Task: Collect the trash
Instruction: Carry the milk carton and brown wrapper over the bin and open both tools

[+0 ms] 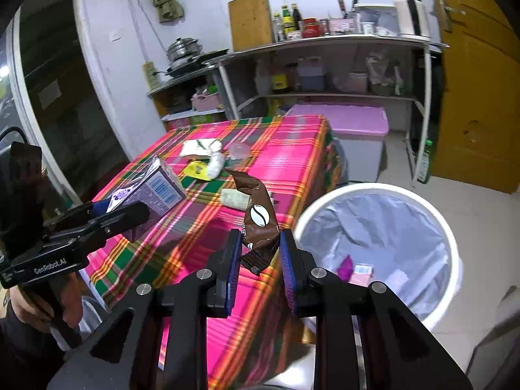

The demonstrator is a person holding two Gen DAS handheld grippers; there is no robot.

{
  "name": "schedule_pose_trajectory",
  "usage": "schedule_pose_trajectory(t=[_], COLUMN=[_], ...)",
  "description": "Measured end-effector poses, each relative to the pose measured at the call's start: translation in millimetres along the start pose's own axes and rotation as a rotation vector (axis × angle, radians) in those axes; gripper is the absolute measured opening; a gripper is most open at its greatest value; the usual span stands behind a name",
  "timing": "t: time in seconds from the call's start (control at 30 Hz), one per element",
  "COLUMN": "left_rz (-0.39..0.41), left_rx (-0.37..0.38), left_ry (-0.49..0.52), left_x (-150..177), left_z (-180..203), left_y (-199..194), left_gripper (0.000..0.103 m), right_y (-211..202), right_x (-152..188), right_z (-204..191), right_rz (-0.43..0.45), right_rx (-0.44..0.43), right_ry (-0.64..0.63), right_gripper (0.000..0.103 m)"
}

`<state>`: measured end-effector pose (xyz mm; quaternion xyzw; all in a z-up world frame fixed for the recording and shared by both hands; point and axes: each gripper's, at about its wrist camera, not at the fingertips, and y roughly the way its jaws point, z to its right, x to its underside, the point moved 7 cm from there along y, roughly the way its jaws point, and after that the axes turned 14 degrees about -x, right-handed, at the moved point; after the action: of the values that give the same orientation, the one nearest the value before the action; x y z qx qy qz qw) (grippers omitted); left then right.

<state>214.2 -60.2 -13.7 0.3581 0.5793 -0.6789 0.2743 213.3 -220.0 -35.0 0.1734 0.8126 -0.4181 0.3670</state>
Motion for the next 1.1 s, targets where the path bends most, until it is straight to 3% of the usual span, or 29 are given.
schedule_pose_trajectory(t=[0.33, 0.73, 1.1], left_rz=[-0.033, -0.091, -0.211], left_rx=[0.055, 0.115, 0.139], left_ry=[0.054, 0.111, 0.142], left_x=[-1, 7, 26], left_z=[47, 96, 120], left_y=[28, 67, 114], left_gripper=[0.060, 0.060, 0.061], right_y=[-28, -28, -17], right_x=[12, 31, 55], right_z=[49, 91, 120], right_rz=[0.026, -0.002, -0.064], right_rx=[0.081, 0.128, 0.155], right_ry=[0.085, 0.167, 0.234], right_gripper=[0.025, 0.025, 0.025])
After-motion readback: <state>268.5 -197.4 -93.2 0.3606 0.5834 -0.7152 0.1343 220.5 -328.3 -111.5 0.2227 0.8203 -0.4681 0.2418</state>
